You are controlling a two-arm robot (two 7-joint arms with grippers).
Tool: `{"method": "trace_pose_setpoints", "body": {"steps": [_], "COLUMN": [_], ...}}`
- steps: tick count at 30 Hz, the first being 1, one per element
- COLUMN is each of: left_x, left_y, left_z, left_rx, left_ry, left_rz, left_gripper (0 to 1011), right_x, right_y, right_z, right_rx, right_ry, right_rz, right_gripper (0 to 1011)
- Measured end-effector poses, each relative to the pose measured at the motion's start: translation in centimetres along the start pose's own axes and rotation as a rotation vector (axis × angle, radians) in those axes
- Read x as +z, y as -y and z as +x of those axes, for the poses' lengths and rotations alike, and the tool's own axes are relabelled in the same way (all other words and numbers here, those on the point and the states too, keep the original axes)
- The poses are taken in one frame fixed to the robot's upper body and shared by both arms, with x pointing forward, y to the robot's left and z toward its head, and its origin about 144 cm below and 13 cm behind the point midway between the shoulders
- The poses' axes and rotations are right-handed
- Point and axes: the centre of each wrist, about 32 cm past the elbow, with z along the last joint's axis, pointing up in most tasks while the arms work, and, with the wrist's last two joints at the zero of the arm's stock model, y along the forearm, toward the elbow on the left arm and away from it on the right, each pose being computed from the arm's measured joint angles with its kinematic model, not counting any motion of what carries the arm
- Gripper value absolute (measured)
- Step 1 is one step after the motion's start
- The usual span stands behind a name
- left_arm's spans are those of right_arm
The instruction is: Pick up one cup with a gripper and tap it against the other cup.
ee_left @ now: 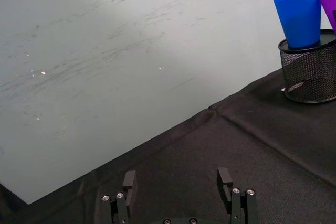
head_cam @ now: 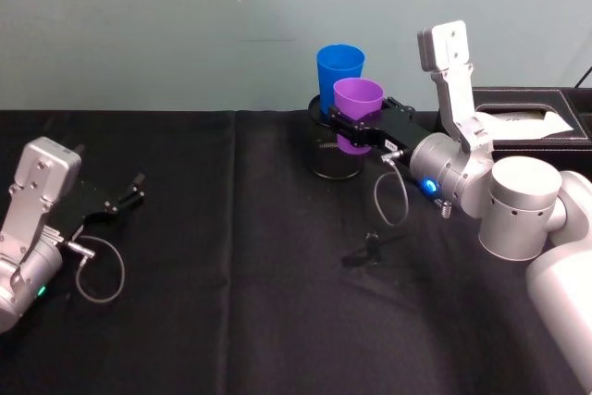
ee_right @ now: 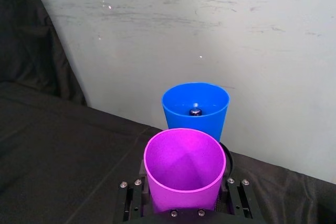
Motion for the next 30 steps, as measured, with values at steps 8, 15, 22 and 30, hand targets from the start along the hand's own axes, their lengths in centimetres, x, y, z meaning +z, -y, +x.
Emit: {"method": "trace_pose_setpoints", "body": {"steps": [8, 15, 22, 30], "left_x": [0.0, 0.0, 0.0, 0.0], "left_y": [0.0, 0.0, 0.0, 0.0], "left_z": [0.0, 0.0, 0.0, 0.0], "left_rx": [0.0, 0.0, 0.0, 0.0], "left_ry": [0.0, 0.0, 0.0, 0.0], "left_rz": [0.0, 0.0, 0.0, 0.0], "left_gripper": [1000, 1000, 1000, 1000], "right_x": [0.0, 0.0, 0.0, 0.0], "right_y": [0.0, 0.0, 0.0, 0.0], "right_z": [0.0, 0.0, 0.0, 0.0], "right_rx": [0.0, 0.0, 0.0, 0.0], "right_ry": [-0.001, -0.001, -0.001, -0.001], "right_rz": [0.0, 0.0, 0.0, 0.0], "right_gripper": [715, 715, 715, 716]}}
